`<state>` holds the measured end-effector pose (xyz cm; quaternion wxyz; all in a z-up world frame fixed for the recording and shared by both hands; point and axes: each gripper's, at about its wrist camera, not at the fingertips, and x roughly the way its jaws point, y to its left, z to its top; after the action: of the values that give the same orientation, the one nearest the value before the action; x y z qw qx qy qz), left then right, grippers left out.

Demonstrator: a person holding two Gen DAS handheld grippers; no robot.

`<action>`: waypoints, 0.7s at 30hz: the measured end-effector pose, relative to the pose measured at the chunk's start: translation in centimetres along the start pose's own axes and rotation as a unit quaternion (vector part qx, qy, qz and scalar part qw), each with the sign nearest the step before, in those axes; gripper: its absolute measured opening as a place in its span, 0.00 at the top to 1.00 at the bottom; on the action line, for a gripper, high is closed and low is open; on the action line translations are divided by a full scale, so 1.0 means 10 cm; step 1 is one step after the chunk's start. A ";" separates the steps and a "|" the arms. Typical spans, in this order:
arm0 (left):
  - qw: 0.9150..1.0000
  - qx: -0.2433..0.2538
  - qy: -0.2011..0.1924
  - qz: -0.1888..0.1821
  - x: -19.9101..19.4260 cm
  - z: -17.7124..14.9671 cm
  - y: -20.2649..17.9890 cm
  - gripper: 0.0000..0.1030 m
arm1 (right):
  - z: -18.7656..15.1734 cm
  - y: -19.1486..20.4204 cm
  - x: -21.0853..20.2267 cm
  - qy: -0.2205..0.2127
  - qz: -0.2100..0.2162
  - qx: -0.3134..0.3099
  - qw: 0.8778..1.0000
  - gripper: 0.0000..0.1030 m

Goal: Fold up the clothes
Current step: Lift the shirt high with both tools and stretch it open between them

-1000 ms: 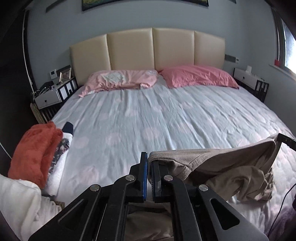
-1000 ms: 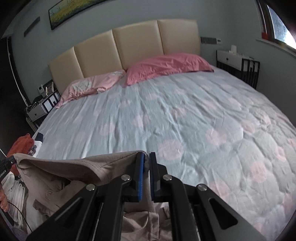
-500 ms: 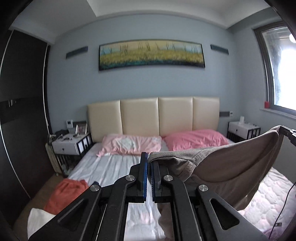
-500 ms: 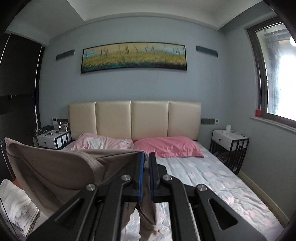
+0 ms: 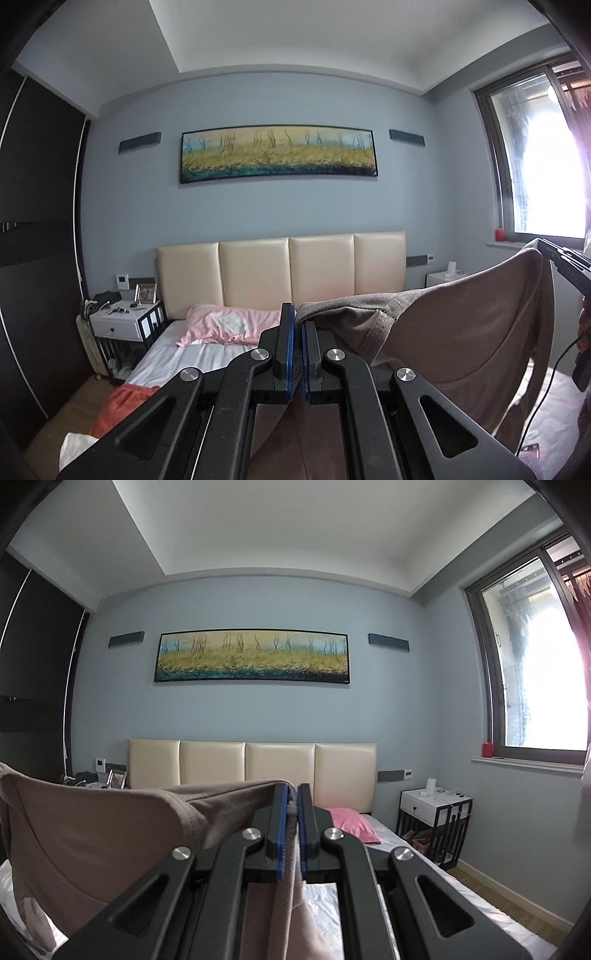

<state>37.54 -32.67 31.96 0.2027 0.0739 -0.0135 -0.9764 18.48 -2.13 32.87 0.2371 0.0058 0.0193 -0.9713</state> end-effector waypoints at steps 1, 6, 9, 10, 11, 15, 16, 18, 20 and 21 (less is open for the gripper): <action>1.000 0.000 0.011 0.003 0.10 -0.03 0.00 0.97 | -0.03 0.01 0.07 0.009 0.000 -0.005 1.000 0.95; 0.996 -0.014 0.085 0.012 0.82 -0.35 0.04 0.97 | -0.47 0.01 0.69 0.097 0.010 -0.016 0.995 0.95; 0.991 -0.014 0.131 0.017 1.34 -0.66 0.04 0.97 | -0.93 -0.01 1.19 0.164 0.016 -0.016 0.986 0.95; 0.989 -0.014 0.146 0.020 1.52 -0.78 0.04 0.97 | -1.10 -0.01 1.36 0.186 0.018 -0.016 0.982 0.95; 0.987 -0.013 0.161 0.022 1.70 -0.90 0.04 0.97 | -1.28 0.00 1.55 0.207 0.019 -0.018 0.978 0.95; 0.974 -0.001 0.224 0.040 2.59 -1.39 0.02 0.97 | -1.99 0.08 2.29 0.278 0.021 -0.035 0.960 0.95; 0.969 0.002 0.241 0.045 2.82 -1.51 0.02 0.97 | -2.14 0.11 2.48 0.290 0.019 -0.041 0.956 0.95; 0.962 0.010 0.269 0.055 3.28 -1.74 0.01 0.97 | -2.41 0.18 2.89 0.308 0.011 -0.058 0.950 0.95; 0.953 0.018 0.294 0.063 3.72 -1.97 0.00 0.97 | -2.65 0.25 3.28 0.322 0.005 -0.071 0.944 0.95; 0.949 0.022 0.307 0.067 3.95 -2.08 0.00 0.97 | -2.78 0.29 3.48 0.331 0.002 -0.074 0.941 0.96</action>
<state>4.84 -48.29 5.87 0.2603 0.3735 0.0233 -0.8900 -11.07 -19.58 4.33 0.2191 0.3098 0.1686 -0.9097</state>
